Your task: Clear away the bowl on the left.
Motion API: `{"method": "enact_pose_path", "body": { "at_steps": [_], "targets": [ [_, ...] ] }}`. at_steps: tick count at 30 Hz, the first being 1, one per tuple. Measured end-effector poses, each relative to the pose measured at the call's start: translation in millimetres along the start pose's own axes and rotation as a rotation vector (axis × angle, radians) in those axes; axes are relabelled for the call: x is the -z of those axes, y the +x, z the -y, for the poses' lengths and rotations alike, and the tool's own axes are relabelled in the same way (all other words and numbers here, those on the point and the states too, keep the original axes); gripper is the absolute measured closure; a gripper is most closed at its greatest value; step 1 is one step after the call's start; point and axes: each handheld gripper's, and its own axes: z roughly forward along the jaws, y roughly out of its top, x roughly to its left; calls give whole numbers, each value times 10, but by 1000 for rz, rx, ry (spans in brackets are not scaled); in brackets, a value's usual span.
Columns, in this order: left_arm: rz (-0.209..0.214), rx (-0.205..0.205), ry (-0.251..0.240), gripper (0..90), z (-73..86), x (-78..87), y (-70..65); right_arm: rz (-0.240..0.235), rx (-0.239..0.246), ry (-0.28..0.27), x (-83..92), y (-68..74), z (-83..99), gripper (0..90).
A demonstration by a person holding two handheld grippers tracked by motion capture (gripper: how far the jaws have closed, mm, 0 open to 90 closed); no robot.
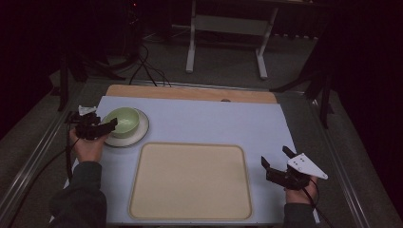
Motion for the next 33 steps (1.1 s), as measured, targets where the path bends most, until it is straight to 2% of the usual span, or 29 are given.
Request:
{"method": "enact_pose_path", "body": {
  "at_steps": [2, 5, 12, 14, 17, 20, 24, 27, 29, 33],
  "targets": [
    [-2, 16, 8, 320, 14, -29, 4, -1, 0, 1, 0, 1, 0, 139],
    [-7, 13, 25, 329, 25, -72, -15, -1, 1, 0, 1, 4, -1, 139],
    [-31, 40, 72, 337, 75, -190, -17, -2, 1, 0, 0, 1, 0, 139],
    [-21, 69, 78, 342, 100, -222, -19, -2, 1, 1, 0, 2, -1, 139],
    [-12, 86, 105, 365, 144, -279, -29, -2, 3, 0, 2, 5, -2, 139],
    [13, 124, 110, 394, 163, -308, -23, -2, 1, -1, 3, 4, -2, 139],
    [22, 153, 128, 432, 170, -341, -28, -3, 3, -1, 3, 5, -3, 139],
    [46, 171, 136, 461, 172, -340, -3, -3, 4, 0, 5, 10, -5, 139],
    [47, 174, 132, 497, 174, -332, 7, -4, 5, -1, 7, 12, -6, 139],
    [75, 224, 132, 553, 181, -333, 50, -4, 6, 0, 7, 11, -7, 139]
  ]
}}
